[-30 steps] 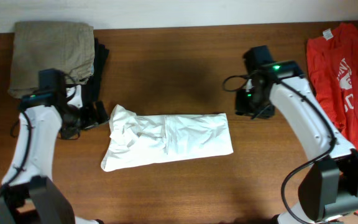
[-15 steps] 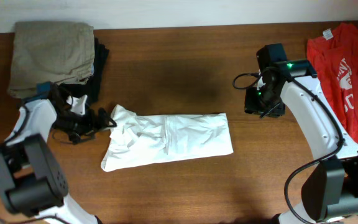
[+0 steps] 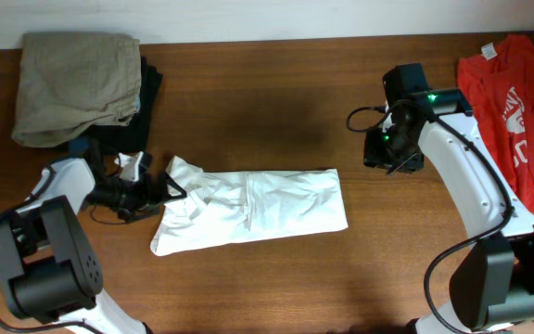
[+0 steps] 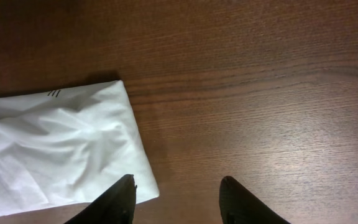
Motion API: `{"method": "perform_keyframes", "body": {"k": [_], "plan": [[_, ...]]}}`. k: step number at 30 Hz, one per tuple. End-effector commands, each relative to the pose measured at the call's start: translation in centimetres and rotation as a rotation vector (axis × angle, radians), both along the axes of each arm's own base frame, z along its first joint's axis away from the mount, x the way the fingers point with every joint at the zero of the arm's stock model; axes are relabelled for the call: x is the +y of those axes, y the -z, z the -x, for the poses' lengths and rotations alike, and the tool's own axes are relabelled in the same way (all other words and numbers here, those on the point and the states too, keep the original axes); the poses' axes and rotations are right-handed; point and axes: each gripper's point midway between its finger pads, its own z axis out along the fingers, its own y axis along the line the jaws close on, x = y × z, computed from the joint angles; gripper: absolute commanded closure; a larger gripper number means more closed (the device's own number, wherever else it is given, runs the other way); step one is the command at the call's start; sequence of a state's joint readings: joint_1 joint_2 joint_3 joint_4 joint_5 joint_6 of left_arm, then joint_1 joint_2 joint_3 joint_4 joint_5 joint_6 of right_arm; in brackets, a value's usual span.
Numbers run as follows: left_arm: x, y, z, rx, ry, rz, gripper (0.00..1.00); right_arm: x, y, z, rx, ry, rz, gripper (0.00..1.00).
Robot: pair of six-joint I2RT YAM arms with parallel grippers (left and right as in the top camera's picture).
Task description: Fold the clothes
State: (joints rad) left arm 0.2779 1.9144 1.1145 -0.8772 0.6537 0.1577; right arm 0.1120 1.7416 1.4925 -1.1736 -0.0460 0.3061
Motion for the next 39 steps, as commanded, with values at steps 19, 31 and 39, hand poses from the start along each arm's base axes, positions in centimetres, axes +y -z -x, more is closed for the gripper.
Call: {"method": "perform_keyframes", "body": {"k": [19, 31, 39], "plan": [[-1.3, 4.6, 2.4, 0.122, 0.051, -0.111, 1.00, 0.2, -1.4, 0.4, -0.021, 0.000, -0.017, 0.53], [3.3, -4.3, -3.8, 0.071, -0.038, -0.356, 0.99, 1.9, 2.4, 2.1, 0.047, -0.018, -0.113, 0.53], [-0.2, -11.8, -4.0, -0.066, -0.003, -0.369, 1.00, 7.9, 5.9, 2.8, 0.007, -0.133, -0.254, 0.53]]}}
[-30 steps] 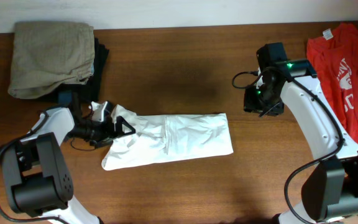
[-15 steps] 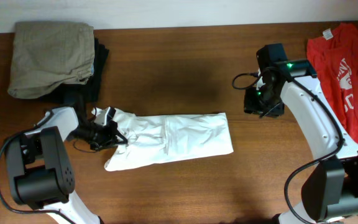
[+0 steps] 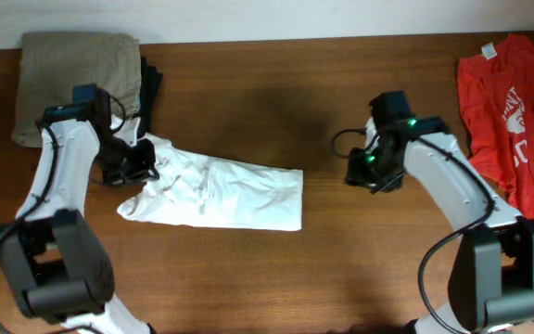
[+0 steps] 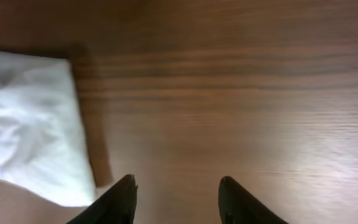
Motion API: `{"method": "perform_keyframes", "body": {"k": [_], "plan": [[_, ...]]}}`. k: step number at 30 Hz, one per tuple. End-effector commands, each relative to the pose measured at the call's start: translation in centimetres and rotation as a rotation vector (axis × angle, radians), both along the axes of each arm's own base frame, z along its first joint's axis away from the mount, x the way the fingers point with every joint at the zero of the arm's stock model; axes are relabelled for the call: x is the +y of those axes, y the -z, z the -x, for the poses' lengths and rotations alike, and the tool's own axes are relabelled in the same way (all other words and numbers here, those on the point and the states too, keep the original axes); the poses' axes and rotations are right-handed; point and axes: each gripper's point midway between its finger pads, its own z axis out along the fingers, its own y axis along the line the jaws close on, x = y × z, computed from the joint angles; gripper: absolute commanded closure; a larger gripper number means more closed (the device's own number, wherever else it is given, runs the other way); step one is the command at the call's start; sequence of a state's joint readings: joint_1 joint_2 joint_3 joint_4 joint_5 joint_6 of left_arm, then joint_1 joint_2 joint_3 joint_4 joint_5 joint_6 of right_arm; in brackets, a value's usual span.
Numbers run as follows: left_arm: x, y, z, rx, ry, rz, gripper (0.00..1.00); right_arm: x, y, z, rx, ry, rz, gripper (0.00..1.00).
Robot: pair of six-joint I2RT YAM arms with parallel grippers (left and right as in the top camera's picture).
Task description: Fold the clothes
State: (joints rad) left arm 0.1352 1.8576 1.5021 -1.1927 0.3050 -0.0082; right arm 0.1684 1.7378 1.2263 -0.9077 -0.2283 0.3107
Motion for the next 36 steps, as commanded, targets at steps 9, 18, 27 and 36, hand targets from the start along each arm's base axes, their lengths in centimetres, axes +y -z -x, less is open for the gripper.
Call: {"method": "perform_keyframes", "body": {"k": [9, 18, 27, 36], "plan": [[-10.7, -5.2, 0.9, -0.127, 0.187, 0.043, 0.99, 7.6, 3.2, 1.2, 0.007, -0.089, -0.087, 0.53], [-16.7, -5.5, 1.3, -0.184, 0.298, 0.070, 0.98, 8.5, 5.9, 1.4, 0.069, -0.093, -0.126, 0.53], [-20.7, -2.7, 2.0, -0.132, 0.359, 0.075, 0.96, 9.0, 5.9, 1.2, 0.064, -0.098, -0.151, 0.53], [-23.1, 1.5, 1.3, -0.092, 0.389, 0.070, 0.88, 8.5, 5.8, 0.9, 0.064, -0.082, -0.151, 0.53]]}}
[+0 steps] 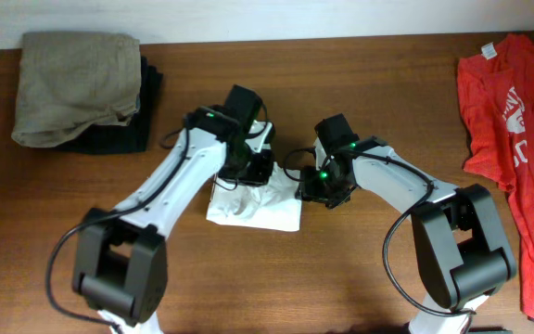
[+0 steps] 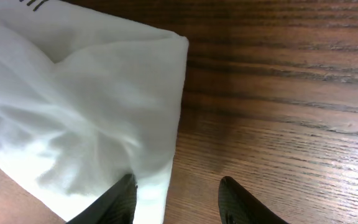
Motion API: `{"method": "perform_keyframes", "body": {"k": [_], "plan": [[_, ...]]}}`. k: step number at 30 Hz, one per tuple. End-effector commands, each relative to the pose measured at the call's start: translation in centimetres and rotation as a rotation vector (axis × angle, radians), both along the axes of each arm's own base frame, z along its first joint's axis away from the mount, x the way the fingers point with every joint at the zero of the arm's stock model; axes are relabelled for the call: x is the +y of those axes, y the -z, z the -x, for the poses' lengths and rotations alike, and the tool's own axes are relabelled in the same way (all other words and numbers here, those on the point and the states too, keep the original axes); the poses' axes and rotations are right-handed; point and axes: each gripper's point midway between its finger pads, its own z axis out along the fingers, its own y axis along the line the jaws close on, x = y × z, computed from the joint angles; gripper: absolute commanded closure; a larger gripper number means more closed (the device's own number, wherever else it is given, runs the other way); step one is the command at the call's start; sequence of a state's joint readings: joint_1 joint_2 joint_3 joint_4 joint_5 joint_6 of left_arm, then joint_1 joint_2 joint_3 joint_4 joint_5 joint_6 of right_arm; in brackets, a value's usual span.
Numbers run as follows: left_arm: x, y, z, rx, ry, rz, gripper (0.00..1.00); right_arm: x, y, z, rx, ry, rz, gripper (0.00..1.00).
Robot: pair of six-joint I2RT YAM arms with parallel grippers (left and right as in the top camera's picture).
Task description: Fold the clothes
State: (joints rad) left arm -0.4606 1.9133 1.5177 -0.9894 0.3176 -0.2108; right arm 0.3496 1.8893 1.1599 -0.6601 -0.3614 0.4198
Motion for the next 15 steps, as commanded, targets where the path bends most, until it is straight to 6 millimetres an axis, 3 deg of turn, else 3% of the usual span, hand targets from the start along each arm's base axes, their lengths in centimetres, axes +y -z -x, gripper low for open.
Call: {"method": "perform_keyframes", "body": {"k": [1, 3, 5, 7, 11, 15], "plan": [[-0.9, 0.7, -0.7, 0.009, -0.018, 0.022, 0.85, -0.5, 0.4, 0.0, 0.029, 0.023, -0.006, 0.53], [-0.9, 1.3, -0.7, 0.022, -0.025, 0.016, 0.83, -1.2, 0.0, -0.3, 0.037, 0.031, -0.007, 0.54], [-0.9, 1.8, -0.7, 0.034, -0.025, 0.011, 0.76, -2.1, -0.7, -0.8, 0.039, 0.030, -0.010, 0.54], [-0.9, 2.0, -0.6, 0.038, -0.026, 0.009, 0.54, -3.4, -1.7, -1.4, 0.044, 0.040, -0.006, 0.55], [-1.1, 1.9, -0.6, 0.042, -0.021, 0.025, 0.48, -5.9, -4.8, -2.9, 0.031, 0.066, -0.003, 0.58], [-2.4, 0.6, -0.3, 0.041, 0.048, 0.114, 0.48, -7.9, -8.6, -4.6, -0.017, 0.108, -0.020, 0.58]]}}
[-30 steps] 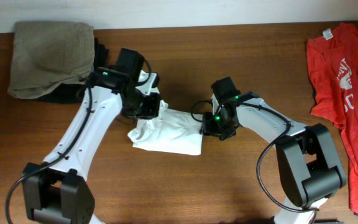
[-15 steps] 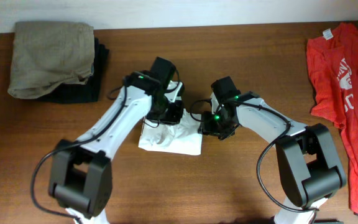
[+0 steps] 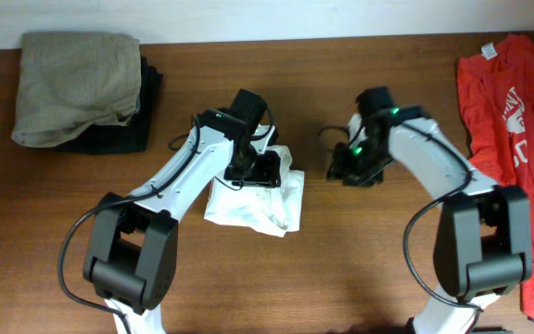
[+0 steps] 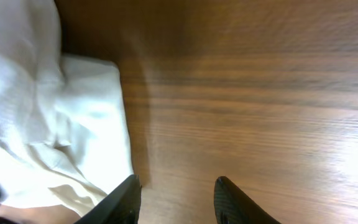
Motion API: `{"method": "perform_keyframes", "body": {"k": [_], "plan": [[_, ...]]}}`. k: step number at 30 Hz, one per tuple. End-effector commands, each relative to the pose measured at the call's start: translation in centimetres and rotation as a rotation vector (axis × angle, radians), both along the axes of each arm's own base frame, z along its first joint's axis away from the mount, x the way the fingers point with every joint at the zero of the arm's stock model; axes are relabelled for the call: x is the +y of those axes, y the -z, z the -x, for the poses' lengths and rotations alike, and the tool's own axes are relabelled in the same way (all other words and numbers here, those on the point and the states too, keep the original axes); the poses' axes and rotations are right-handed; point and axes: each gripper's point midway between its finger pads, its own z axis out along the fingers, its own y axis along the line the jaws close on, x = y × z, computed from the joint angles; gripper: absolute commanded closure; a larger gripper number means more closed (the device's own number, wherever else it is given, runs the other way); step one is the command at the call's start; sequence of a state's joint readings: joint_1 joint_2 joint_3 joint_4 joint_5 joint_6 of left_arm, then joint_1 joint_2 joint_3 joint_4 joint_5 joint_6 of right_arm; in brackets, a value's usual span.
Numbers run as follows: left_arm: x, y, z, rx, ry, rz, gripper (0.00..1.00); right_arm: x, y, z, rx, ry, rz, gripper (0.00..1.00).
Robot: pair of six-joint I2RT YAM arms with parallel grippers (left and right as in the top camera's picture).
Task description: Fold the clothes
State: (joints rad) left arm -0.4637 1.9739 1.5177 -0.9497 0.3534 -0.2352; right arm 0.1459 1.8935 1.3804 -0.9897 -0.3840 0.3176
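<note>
A white garment [image 3: 248, 202] lies doubled into a bunched square at the table's middle. My left gripper [image 3: 260, 169] sits over its far right part, shut on the cloth, which bulges up beside it. My right gripper [image 3: 339, 173] hangs open just right of the garment, over bare wood. In the right wrist view the white garment [image 4: 55, 130] fills the left side. The right gripper [image 4: 176, 194] shows spread fingers, the left fingertip [image 4: 128, 194] at the cloth's edge, with only wood between them.
A khaki folded garment [image 3: 74, 79] rests on dark clothing [image 3: 145, 116] at the back left. A red shirt [image 3: 508, 102] lies spread at the right edge. The wooden table [image 3: 387, 269] shows in front.
My right gripper has drawn back to the right, from the garment's right edge to bare wood beside it. The left gripper has hardly moved; the cloth looks more bunched.
The white garment lay as a long band, my left gripper at its left end and my right gripper far right. Then the left end was raised. Later that end was over the right end, the cloth halved, my right gripper at its edge; now it stands clear.
</note>
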Motion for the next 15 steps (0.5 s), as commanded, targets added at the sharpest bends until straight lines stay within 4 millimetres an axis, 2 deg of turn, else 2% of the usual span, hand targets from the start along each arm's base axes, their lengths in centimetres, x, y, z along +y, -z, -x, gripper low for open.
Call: {"method": "perform_keyframes", "body": {"k": [1, 3, 5, 7, 9, 10, 11, 14, 15], "plan": [[-1.4, -1.7, -0.3, -0.008, 0.055, 0.097, 0.48, -1.2, -4.5, -2.3, -0.109, -0.006, -0.043, 0.58], [-0.9, -3.2, -0.9, -0.028, 0.046, 0.103, 0.48, 0.0, -6.9, -2.9, -0.153, -0.049, -0.150, 0.57], [0.3, -5.1, -1.8, -0.067, 0.026, 0.100, 0.47, 1.3, -8.1, -3.0, -0.179, -0.088, -0.231, 0.57], [2.8, -6.4, -3.0, -0.110, -0.026, 0.043, 0.47, 2.8, -8.7, -2.9, -0.193, -0.121, -0.282, 0.57], [6.0, -7.1, -4.1, -0.146, -0.091, -0.043, 0.46, 4.2, -8.9, -2.7, -0.206, -0.157, -0.296, 0.53], [8.1, -7.1, -4.4, -0.142, -0.137, -0.088, 0.44, 5.4, -8.9, -2.7, -0.223, -0.189, -0.300, 0.50], [9.3, -6.9, -4.2, -0.117, -0.162, -0.101, 0.44, 6.3, -9.0, -2.8, -0.240, -0.215, -0.304, 0.49], [11.3, -6.1, -3.3, -0.052, -0.198, -0.125, 0.44, 8.7, -9.1, -3.1, -0.280, -0.259, -0.318, 0.49], [12.0, -5.2, -2.9, -0.030, -0.212, -0.132, 0.44, 10.4, -8.9, -3.4, -0.284, -0.250, -0.335, 0.57]]}}
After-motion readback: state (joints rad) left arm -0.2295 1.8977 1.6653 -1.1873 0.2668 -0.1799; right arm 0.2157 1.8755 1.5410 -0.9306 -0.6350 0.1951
